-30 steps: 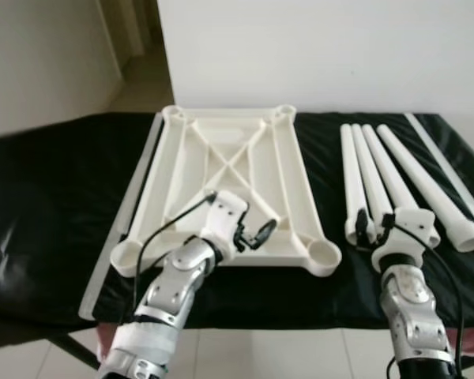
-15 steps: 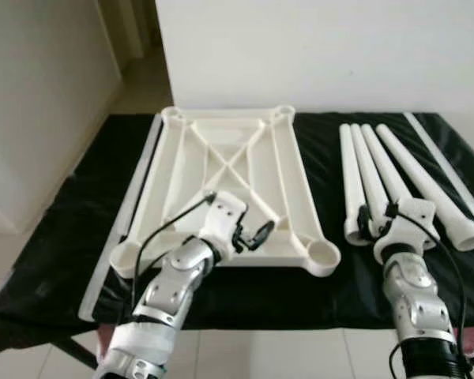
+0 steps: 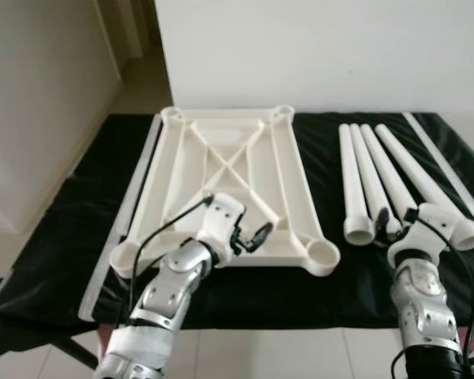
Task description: Building children table
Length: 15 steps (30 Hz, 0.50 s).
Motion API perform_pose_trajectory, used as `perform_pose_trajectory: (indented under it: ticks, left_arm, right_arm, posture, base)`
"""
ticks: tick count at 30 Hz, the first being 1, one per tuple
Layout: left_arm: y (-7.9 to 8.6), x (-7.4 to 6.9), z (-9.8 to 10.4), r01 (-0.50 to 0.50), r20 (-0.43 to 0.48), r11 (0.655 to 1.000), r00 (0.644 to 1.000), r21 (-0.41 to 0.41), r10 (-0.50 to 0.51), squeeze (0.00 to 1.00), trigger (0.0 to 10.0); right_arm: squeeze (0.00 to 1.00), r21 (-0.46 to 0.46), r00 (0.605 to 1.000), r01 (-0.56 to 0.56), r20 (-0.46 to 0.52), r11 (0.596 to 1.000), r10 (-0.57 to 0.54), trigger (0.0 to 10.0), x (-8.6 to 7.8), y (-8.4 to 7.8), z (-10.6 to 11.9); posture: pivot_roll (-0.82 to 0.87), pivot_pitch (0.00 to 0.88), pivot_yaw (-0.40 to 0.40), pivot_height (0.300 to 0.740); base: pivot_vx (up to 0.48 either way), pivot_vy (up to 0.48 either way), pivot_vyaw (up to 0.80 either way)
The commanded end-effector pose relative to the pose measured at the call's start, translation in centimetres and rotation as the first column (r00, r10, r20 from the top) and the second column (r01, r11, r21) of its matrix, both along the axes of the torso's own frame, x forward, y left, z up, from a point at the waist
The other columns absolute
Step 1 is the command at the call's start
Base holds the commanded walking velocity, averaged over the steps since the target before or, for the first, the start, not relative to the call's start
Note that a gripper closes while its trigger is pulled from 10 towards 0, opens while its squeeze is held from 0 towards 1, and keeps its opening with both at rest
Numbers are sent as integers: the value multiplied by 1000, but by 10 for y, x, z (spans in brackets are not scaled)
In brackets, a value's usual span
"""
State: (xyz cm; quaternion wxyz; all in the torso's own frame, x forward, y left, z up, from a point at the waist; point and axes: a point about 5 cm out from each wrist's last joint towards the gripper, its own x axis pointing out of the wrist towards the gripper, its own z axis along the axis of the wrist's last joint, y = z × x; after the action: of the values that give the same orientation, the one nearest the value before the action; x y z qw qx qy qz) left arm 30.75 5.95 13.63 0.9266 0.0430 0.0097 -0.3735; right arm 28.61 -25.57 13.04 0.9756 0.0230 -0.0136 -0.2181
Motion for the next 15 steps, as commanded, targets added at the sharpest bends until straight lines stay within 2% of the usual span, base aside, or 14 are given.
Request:
perform_pose_trajectory:
  ticks: [1, 7, 10, 15]
  left_arm:
    - [2, 0, -4, 28, -35, 1000, 999, 1, -28, 0, 10000]
    - [2, -1, -3, 29, -31, 1000, 999, 4, -29, 0, 10000]
    - [1, -1, -1, 29, -29, 1000, 999, 1, -29, 0, 10000]
    - [2, -1, -2, 22, -38, 1000, 999, 1, -22, 0, 10000]
  right_arm:
    - [0, 19, 1000, 6, -14, 1000, -6, 10000, 0, -3, -2]
    - [0, 91, 999, -37, -32, 995, 40, 10000, 3, -2, -7]
    - [0, 131, 998, -43, -39, 990, 48, 10000, 5, -8, -9]
    - [0, 79, 990, -94, -97, 992, 102, 10000, 8, -11, -14]
  posture:
    - [-24, 0, 25, 740]
    - [-27, 0, 33, 740]
    - [-24, 0, 34, 740]
    - [-21, 0, 38, 740]
  base:
    - [0, 0, 0]
    - [0, 0, 0]
    - [0, 0, 0]
    - [0, 0, 0]
